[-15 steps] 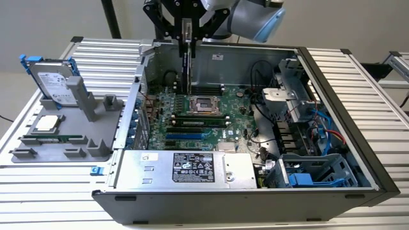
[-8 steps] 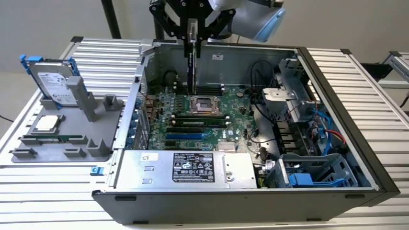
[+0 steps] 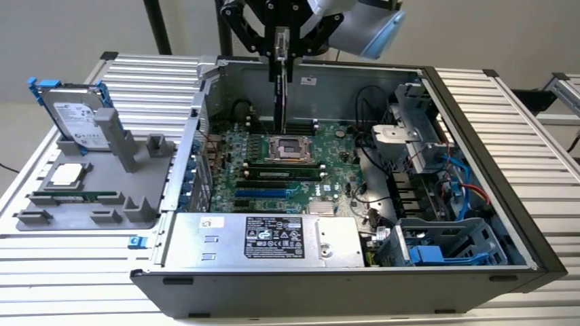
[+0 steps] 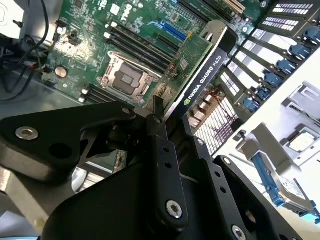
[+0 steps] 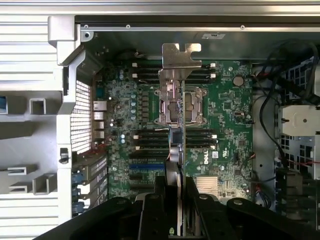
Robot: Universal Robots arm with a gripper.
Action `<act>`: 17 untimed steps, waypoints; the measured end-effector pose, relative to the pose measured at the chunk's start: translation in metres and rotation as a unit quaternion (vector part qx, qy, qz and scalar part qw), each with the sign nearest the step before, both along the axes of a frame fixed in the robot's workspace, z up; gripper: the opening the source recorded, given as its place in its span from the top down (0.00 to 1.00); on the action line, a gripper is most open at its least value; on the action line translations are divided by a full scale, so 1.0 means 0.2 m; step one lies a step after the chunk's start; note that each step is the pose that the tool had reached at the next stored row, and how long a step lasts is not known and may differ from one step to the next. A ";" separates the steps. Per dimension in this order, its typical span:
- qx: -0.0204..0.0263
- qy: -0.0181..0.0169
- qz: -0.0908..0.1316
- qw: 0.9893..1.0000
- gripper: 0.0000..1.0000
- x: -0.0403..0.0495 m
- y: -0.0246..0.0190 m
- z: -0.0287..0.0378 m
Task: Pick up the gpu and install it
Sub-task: 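Pick up the gpu and move the gpu toward the slot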
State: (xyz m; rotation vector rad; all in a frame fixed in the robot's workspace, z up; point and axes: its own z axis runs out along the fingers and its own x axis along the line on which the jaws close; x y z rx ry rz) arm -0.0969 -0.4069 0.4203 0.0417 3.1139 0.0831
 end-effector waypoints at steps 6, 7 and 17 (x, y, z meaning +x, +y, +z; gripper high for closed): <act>0.000 0.000 0.000 1.000 1.00 0.040 0.000 0.000; 0.000 0.000 0.000 1.000 1.00 0.047 0.000 0.000; 0.000 0.000 0.000 1.000 1.00 0.084 0.000 0.001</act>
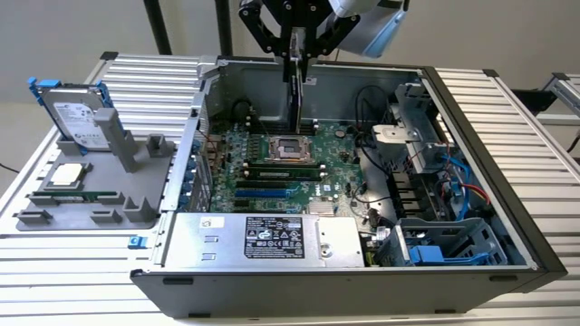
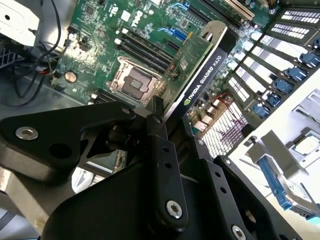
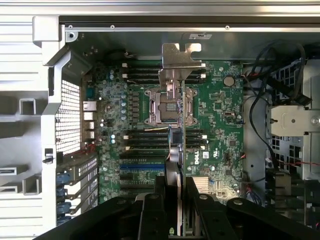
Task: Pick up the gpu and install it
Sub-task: 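Pick up the gpu and move the gpu toward the slot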
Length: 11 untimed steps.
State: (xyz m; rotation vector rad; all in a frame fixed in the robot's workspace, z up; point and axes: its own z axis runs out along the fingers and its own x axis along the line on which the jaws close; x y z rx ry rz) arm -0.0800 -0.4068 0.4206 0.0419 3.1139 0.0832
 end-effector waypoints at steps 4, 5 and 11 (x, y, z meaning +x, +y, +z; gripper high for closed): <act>0.000 0.000 0.000 1.000 1.00 0.000 0.000 0.002; 0.000 0.000 0.000 1.000 1.00 0.000 0.000 0.002; 0.000 0.000 0.001 1.000 1.00 0.000 0.000 0.002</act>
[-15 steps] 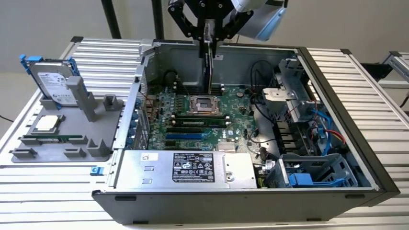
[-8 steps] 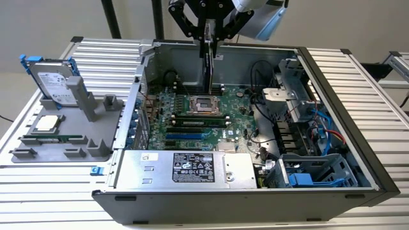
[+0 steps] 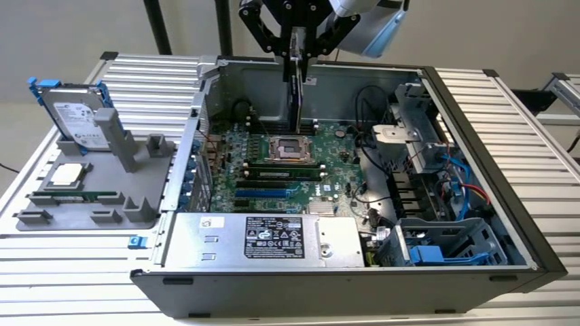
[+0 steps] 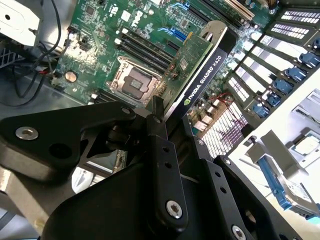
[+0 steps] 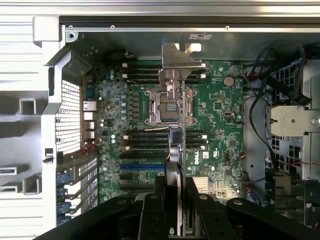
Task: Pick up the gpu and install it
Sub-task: 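Pick up the gpu and move the gpu toward the slot, then insert the gpu into the slot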
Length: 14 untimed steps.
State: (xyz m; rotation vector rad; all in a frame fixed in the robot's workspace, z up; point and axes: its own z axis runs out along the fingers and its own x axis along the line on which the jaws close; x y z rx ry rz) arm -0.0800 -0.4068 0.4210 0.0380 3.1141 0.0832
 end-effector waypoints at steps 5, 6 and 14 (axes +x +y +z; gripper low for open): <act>0.000 0.000 0.005 1.000 1.00 0.000 0.000 0.000; 0.000 0.000 0.007 1.000 1.00 0.000 0.000 0.000; 0.000 0.000 0.023 1.000 1.00 0.000 0.000 0.000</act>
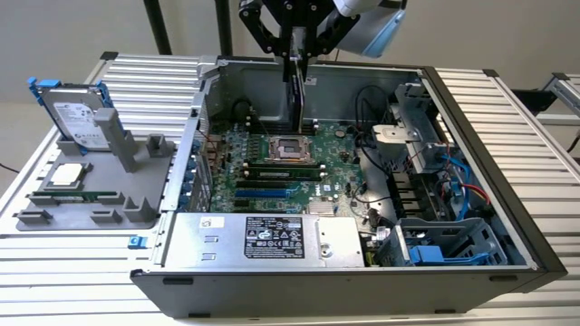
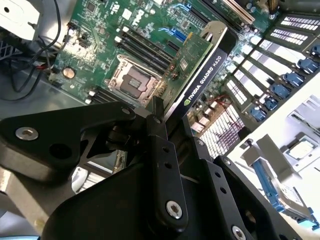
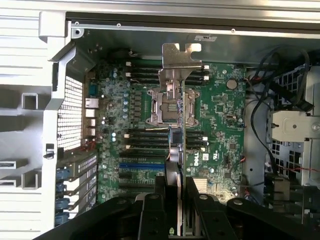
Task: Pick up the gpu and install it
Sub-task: 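Insert the gpu into the slot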
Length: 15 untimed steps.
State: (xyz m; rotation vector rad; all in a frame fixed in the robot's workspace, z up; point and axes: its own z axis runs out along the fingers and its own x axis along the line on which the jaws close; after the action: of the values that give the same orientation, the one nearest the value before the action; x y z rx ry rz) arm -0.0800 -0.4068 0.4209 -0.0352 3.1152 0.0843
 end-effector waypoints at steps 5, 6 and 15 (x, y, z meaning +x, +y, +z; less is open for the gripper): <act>0.000 0.000 0.013 1.000 1.00 0.000 0.000 0.000; 0.000 0.000 0.016 1.000 1.00 0.000 0.000 0.000; 0.000 0.000 0.038 0.999 1.00 0.000 0.000 0.000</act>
State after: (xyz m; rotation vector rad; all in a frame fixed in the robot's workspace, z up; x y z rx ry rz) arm -0.0800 -0.4068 0.4209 -0.1534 3.1137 0.0857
